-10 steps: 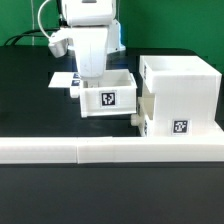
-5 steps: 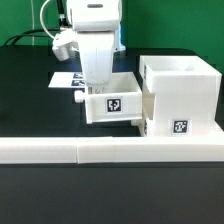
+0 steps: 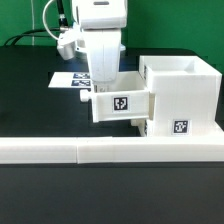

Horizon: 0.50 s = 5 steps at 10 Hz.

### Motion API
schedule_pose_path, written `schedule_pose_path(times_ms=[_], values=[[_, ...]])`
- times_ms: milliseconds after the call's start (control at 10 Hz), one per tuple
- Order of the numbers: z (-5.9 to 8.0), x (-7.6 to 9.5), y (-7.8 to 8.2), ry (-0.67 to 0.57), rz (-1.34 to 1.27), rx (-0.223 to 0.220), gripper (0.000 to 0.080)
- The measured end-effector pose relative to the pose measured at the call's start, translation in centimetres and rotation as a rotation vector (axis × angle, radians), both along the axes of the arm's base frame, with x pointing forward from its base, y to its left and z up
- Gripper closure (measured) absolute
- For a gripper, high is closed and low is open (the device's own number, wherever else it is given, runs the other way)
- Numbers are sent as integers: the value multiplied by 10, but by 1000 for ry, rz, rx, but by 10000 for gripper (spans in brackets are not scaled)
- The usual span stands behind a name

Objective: Assemble drawer

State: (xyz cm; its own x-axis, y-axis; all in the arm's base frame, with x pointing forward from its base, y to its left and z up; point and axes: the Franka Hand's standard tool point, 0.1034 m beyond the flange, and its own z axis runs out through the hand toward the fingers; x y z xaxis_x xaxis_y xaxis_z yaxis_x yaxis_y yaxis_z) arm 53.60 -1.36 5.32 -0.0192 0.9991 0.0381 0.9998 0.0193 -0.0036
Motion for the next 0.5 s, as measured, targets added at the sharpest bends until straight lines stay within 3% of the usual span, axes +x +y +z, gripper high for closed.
schedule_pose_path(times_ms=[500], values=[[-1, 1, 7, 6, -27, 0, 754]])
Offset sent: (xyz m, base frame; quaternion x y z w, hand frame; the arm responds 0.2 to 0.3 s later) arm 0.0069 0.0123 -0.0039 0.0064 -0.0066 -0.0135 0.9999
